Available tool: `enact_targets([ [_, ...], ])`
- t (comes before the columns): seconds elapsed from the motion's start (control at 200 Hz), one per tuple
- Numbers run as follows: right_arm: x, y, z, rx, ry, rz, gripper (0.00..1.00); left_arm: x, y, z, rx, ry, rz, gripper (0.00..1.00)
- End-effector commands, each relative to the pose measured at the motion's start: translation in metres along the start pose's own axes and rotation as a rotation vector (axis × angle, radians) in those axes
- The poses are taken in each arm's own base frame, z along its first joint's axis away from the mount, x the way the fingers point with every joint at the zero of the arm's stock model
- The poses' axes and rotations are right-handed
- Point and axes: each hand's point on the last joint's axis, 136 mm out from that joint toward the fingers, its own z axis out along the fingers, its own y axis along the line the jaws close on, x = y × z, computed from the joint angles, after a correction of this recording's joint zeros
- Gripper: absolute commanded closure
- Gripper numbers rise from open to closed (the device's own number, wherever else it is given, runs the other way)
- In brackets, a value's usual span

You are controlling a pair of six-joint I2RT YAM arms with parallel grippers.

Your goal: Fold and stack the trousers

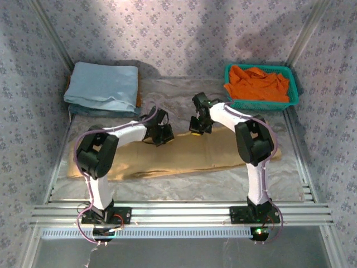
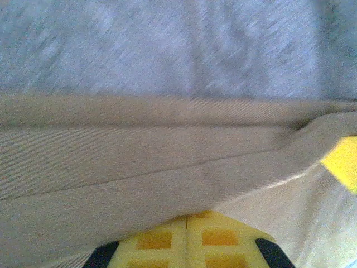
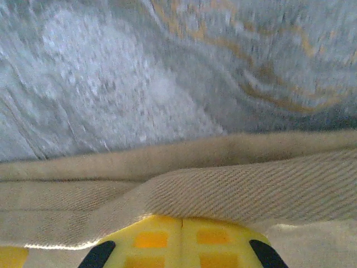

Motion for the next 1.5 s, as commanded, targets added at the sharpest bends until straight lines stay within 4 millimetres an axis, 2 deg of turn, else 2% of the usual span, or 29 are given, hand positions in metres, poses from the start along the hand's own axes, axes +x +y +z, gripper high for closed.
enact_targets([
  [0.0,-0.008,-0.006,0.007,0.009,0.025,0.011,1.00,-0.006,0.005,0.016,-0.030,0.023,0.006,1.00],
  [0.13,-0.009,-0.005,0.013,0.003,0.034,0.017,1.00,-0.003,0.011,0.029,-0.037,0.048,-0.003,1.00],
  [0.315,-0.007,-0.016,0.019,0.014,0.069,0.026,0.99,-0.008,0.022,0.029,-0.058,0.050,0.008,1.00],
  [0.4,-0.011,-0.017,0.002,0.010,0.048,0.007,0.98,-0.012,0.017,0.019,-0.017,0.055,0.016,1.00],
  [0.5,-0.019,-0.020,-0.036,0.011,-0.024,-0.013,0.94,-0.022,0.002,-0.014,0.031,0.030,0.066,1.00],
  [0.535,-0.021,-0.024,-0.049,0.007,-0.046,-0.010,0.92,-0.026,0.000,-0.028,0.040,0.016,0.079,0.97],
  [0.615,-0.020,-0.045,-0.070,0.003,-0.075,0.024,0.87,-0.033,0.001,-0.062,0.064,-0.030,0.094,0.85],
  [0.7,-0.014,-0.081,-0.082,0.022,-0.084,0.078,0.84,-0.038,0.025,-0.088,0.045,-0.068,0.063,0.68],
  [0.78,-0.010,-0.120,-0.088,0.034,-0.094,0.170,0.83,-0.036,0.059,-0.097,0.013,-0.085,0.004,0.65],
  [0.835,-0.009,-0.135,-0.089,0.016,-0.104,0.221,0.83,-0.033,0.078,-0.099,0.005,-0.087,-0.040,0.66],
  [0.909,-0.005,-0.139,-0.088,0.011,-0.102,0.228,0.83,-0.025,0.097,-0.097,0.003,-0.079,-0.083,0.68],
  [1.059,-0.004,-0.110,-0.072,0.010,-0.067,0.151,0.84,-0.020,0.115,-0.089,-0.013,-0.068,-0.113,0.73],
  [1.149,-0.008,-0.095,-0.056,0.028,-0.046,0.108,0.84,-0.028,0.117,-0.084,-0.019,-0.073,-0.117,0.74],
  [1.239,-0.021,-0.088,-0.040,0.042,-0.031,0.096,0.84,-0.041,0.121,-0.080,-0.017,-0.083,-0.132,0.75],
  [1.369,-0.042,-0.095,-0.014,0.089,-0.004,0.110,0.85,-0.062,0.131,-0.077,-0.018,-0.097,-0.135,0.75],
  [1.419,-0.049,-0.100,-0.006,0.104,0.002,0.119,0.86,-0.067,0.140,-0.076,-0.022,-0.096,-0.162,0.76],
  [1.494,-0.055,-0.107,0.004,0.114,0.015,0.137,0.87,-0.071,0.142,-0.073,0.030,-0.099,-0.191,0.77],
])
